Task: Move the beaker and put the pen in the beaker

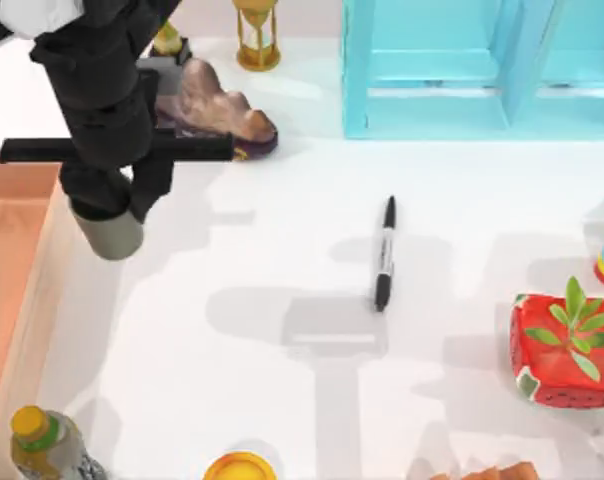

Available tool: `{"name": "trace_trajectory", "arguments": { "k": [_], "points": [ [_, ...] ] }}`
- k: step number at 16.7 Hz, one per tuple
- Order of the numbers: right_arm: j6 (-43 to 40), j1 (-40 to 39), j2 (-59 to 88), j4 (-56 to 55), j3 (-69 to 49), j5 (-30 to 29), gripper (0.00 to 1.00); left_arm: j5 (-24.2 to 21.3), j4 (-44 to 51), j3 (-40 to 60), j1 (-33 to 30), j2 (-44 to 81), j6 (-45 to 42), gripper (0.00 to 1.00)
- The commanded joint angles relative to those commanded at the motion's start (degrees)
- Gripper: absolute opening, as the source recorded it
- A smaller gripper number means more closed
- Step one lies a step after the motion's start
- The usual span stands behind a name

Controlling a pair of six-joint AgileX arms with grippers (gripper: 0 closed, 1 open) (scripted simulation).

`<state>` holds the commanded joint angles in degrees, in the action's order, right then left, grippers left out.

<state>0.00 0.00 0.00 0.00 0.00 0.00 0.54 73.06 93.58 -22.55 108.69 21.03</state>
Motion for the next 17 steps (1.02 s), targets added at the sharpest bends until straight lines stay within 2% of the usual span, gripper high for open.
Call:
{"name": "trace_trajectory", "arguments": {
  "k": [4, 8, 14, 17],
  "points": [
    [0.00, 0.00, 0.00, 0.00, 0.00, 0.00, 1.00, 0.34, -5.56, -2.05, -4.56, 4.21, 4.55, 0.00],
    [0.00, 0.00, 0.00, 0.00, 0.00, 0.00, 1.00, 0.24, -5.65, -2.16, -4.28, 4.18, 4.43, 0.00],
    [0.00, 0.00, 0.00, 0.00, 0.00, 0.00, 1.00, 0.30, -14.22, -9.01, -3.71, 5.47, 3.73, 0.00],
    [0.00, 0.00, 0.00, 0.00, 0.00, 0.00, 1.00, 0.31, -15.20, -9.93, -3.61, 5.96, 3.57, 0.00]
  ]
}}
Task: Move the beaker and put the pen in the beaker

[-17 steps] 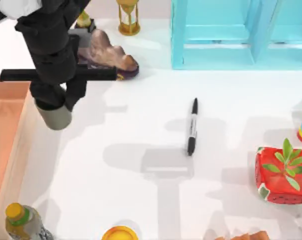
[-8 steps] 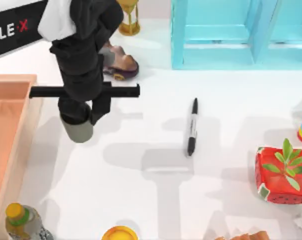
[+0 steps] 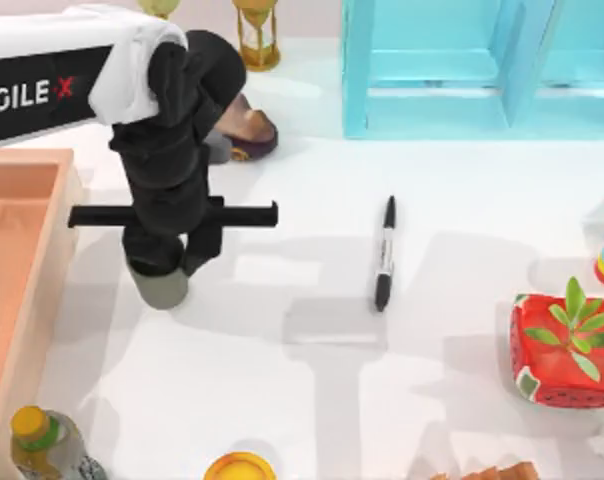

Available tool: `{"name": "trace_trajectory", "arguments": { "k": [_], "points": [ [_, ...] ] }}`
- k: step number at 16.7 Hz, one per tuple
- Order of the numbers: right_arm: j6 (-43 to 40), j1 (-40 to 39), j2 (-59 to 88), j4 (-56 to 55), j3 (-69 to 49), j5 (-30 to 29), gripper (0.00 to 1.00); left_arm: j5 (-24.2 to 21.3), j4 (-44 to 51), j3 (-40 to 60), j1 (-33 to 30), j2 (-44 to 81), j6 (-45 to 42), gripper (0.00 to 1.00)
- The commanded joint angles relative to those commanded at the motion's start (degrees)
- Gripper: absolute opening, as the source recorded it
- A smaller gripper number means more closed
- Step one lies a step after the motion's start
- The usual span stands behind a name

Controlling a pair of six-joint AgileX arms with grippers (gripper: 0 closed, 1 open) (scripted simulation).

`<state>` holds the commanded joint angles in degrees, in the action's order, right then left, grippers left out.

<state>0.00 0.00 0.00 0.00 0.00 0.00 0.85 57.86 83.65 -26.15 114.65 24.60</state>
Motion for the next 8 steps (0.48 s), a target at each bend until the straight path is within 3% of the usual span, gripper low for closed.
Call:
{"name": "trace_trajectory", "arguments": {
  "k": [2, 8],
  "points": [
    [0.00, 0.00, 0.00, 0.00, 0.00, 0.00, 1.00, 0.00, 0.00, 0.00, 0.00, 0.00, 0.00, 0.00],
    [0.00, 0.00, 0.00, 0.00, 0.00, 0.00, 1.00, 0.00, 0.00, 0.00, 0.00, 0.00, 0.00, 0.45]
  ]
}}
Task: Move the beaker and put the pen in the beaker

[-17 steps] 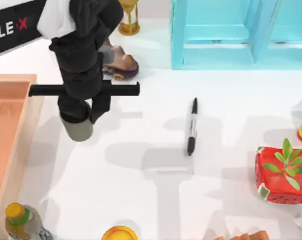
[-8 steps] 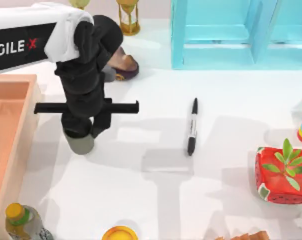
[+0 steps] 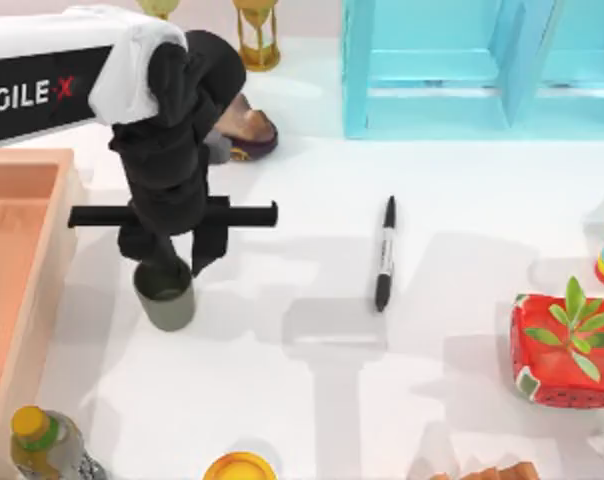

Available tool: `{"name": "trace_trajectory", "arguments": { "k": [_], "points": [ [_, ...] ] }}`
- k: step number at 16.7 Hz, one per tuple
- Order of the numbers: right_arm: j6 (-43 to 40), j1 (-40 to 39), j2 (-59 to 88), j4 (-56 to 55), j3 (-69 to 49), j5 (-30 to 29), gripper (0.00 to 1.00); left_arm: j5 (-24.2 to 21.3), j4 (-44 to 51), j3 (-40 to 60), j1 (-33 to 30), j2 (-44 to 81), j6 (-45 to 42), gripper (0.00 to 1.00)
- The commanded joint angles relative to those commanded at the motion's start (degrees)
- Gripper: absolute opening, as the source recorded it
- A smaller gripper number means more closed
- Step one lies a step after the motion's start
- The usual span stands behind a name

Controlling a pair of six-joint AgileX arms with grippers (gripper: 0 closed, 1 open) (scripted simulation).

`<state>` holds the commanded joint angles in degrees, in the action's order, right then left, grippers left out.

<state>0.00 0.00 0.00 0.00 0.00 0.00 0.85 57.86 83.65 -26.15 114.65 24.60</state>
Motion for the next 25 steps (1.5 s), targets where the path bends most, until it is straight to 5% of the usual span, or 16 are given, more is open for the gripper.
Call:
{"name": "trace_trajectory", "arguments": {
  "k": [7, 18, 25],
  "points": [
    [0.00, 0.00, 0.00, 0.00, 0.00, 0.00, 1.00, 0.00, 0.00, 0.00, 0.00, 0.00, 0.00, 0.98],
    [0.00, 0.00, 0.00, 0.00, 0.00, 0.00, 1.00, -0.03, 0.87, 0.89, -0.18, 0.07, 0.04, 1.00],
    [0.00, 0.00, 0.00, 0.00, 0.00, 0.00, 1.00, 0.01, 19.52, 19.71, -0.60, 0.77, 0.28, 1.00]
  ]
}}
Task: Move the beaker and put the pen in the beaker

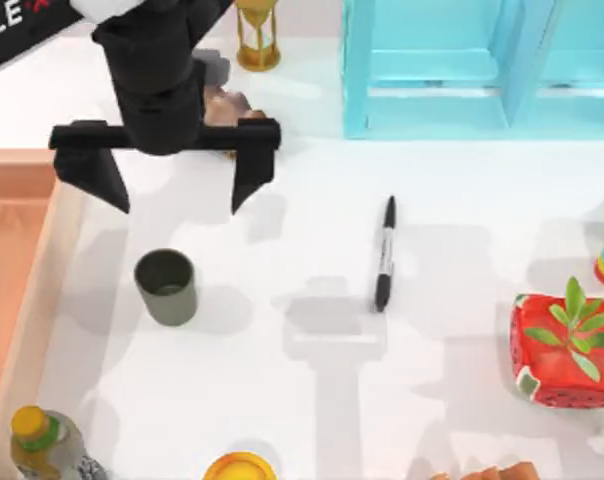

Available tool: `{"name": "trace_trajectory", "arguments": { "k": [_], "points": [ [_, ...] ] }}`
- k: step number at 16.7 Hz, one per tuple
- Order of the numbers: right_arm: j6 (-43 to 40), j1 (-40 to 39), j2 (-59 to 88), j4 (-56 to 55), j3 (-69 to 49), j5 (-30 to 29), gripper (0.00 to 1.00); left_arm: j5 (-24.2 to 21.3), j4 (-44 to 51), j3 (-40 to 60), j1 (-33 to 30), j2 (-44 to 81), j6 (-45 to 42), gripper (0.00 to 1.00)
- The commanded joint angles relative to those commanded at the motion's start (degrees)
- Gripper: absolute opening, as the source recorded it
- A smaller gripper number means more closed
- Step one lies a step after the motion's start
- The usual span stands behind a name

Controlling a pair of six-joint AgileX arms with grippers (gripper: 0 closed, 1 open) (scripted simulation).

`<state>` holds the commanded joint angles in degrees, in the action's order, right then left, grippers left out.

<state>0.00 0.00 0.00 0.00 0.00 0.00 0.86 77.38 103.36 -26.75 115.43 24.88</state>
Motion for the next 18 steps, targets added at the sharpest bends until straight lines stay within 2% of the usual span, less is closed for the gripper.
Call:
{"name": "trace_trajectory", "arguments": {
  "k": [3, 6, 13, 18],
  "points": [
    [0.00, 0.00, 0.00, 0.00, 0.00, 0.00, 1.00, -0.01, 9.56, 9.39, 0.03, -0.38, 0.05, 1.00],
    [0.00, 0.00, 0.00, 0.00, 0.00, 0.00, 1.00, -0.03, 14.50, 14.30, 0.11, -0.77, 0.06, 1.00],
    [0.00, 0.00, 0.00, 0.00, 0.00, 0.00, 1.00, -0.37, 14.55, 15.49, -0.15, 0.17, 0.18, 1.00],
    [0.00, 0.00, 0.00, 0.00, 0.00, 0.00, 1.00, -4.22, 11.51, 26.18, -4.66, 12.82, 1.50, 1.00]
  ]
}}
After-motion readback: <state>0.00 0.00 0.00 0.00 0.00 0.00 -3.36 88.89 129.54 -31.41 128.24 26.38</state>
